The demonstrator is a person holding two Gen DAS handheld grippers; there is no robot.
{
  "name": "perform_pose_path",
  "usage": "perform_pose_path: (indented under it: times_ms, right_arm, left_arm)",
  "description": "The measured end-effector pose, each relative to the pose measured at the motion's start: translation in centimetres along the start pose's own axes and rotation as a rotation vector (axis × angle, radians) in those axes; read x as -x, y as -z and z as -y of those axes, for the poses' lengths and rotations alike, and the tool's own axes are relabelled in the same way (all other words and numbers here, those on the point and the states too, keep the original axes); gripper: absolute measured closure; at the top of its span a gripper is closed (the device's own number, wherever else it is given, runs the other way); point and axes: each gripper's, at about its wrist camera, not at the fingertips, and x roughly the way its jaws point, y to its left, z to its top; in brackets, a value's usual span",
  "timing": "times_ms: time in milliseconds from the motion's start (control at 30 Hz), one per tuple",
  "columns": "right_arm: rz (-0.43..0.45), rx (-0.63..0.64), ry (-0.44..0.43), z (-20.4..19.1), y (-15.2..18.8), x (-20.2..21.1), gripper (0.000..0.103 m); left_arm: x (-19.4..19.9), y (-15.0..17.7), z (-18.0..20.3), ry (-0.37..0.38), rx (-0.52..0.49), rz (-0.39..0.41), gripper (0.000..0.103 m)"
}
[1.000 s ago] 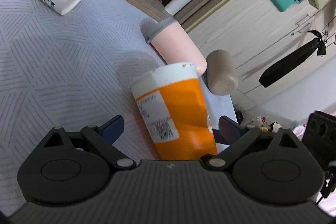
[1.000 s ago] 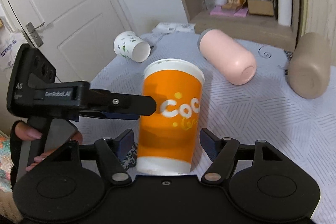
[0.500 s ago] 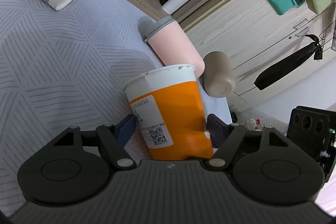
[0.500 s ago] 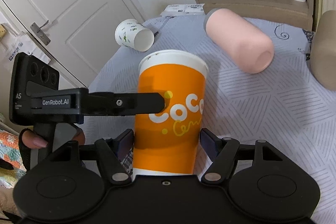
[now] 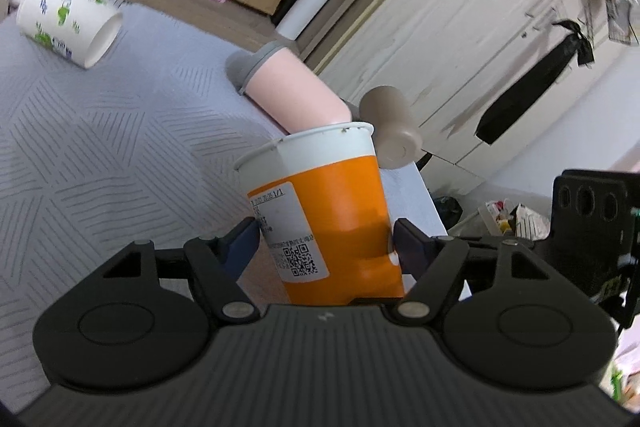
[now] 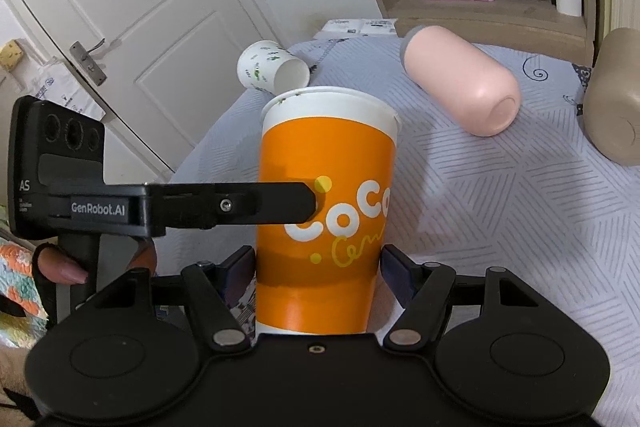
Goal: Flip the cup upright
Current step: 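Rotate the held orange cup with the right tool until its rim faces up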
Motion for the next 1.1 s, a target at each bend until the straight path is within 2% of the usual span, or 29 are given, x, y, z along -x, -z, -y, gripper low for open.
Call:
perform_pose_path:
  times_ms: [333,700,833,1000,1100]
  right_arm:
    - [0.046,0.07,0.015,-2.4,1.8,1.8,0.029]
    - [0.135,0.179,0.041,-5.2,3.7,3.2,0.029]
    - [0.174,0.216,0.075,-6.0,3.9,3.3,0.029]
    - [0.21,0.255,0.087,-6.3,3.5,2.7,0.029]
    - [0.235,0.259,0.087,-6.5,3.5,2.3,0.029]
  left_arm:
    - [3.2,1.4,3.2,-0.02,-0.18,0.022,0.031]
    - [6.2,2.9,6.5,-0.091,-0.391,0.088,0.031]
    - [6.7,2.7,6.7,-0.107,-0.424,0.109,0.031]
    - [7.0,3.2,7.0,-0.15,-0.457,0.165,0.031]
    - [7.0,3.1,7.2,-0.151,-0.489,0.192,0.031]
